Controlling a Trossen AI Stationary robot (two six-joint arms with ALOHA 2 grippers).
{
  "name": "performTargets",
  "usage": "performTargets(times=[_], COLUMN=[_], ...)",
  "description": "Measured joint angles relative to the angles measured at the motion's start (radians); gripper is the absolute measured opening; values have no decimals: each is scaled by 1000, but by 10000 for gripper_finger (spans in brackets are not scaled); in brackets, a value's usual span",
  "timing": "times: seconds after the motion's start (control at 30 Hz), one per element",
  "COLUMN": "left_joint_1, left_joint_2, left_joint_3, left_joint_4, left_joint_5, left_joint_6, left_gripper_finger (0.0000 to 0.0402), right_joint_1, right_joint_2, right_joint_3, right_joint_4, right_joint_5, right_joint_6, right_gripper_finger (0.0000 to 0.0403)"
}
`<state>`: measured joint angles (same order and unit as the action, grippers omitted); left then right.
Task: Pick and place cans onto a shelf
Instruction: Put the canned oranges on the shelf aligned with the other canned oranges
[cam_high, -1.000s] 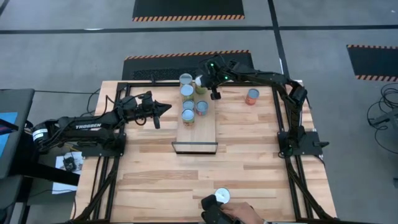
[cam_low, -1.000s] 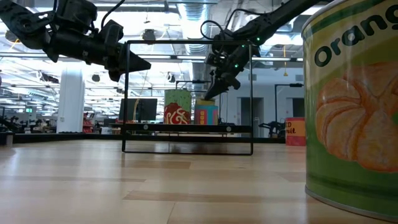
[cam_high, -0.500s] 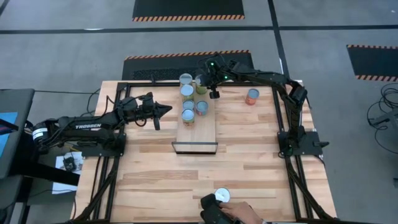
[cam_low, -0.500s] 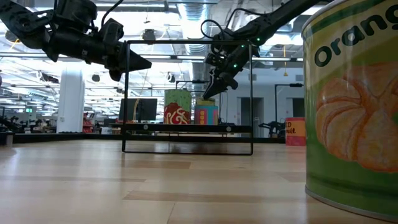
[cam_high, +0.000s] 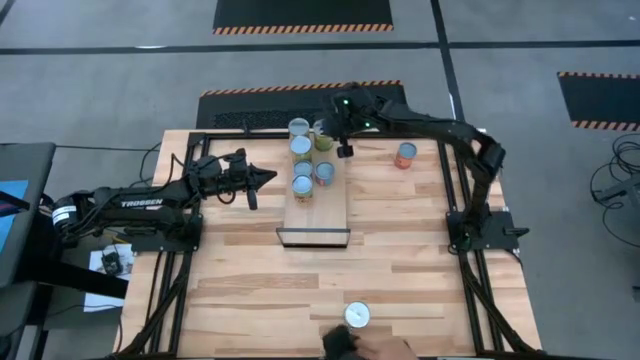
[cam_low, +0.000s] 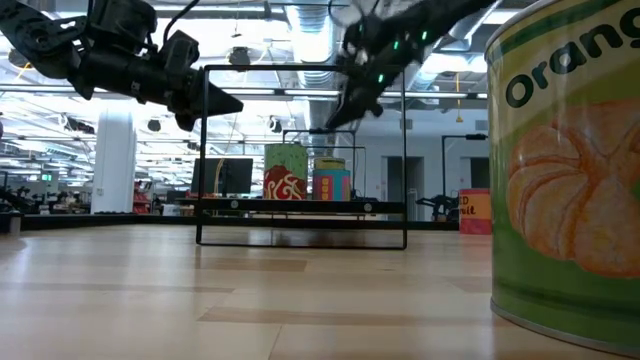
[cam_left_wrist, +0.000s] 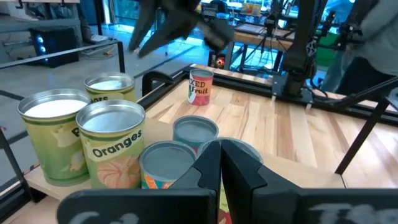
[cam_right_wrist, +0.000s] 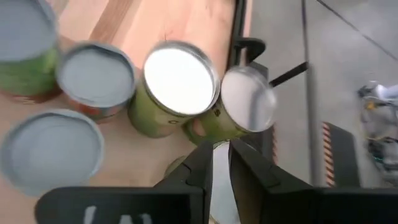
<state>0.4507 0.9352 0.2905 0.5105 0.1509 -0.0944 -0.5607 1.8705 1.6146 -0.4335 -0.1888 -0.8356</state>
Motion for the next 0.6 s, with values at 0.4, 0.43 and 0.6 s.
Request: performTargets(times=[0.4, 0.43, 0.6], left_joint_1=[-2, -2, -3], left_joint_2=[0, 0, 0], left_joint_3=[0, 0, 0], left_joint_4=[0, 0, -3], left_joint_5=[5, 12, 45], left_joint_6=[79, 86, 91], left_gripper_finger=[2, 2, 2], right_joint_1=[292, 336, 619], right_joint_2=[-368, -401, -503], right_joint_3=[-223, -262, -363], right_joint_4=[-189, -184, -237], right_joint_5=[96, 119, 330], right_joint_6=[334, 392, 725], right_gripper_finger=[14, 11, 7])
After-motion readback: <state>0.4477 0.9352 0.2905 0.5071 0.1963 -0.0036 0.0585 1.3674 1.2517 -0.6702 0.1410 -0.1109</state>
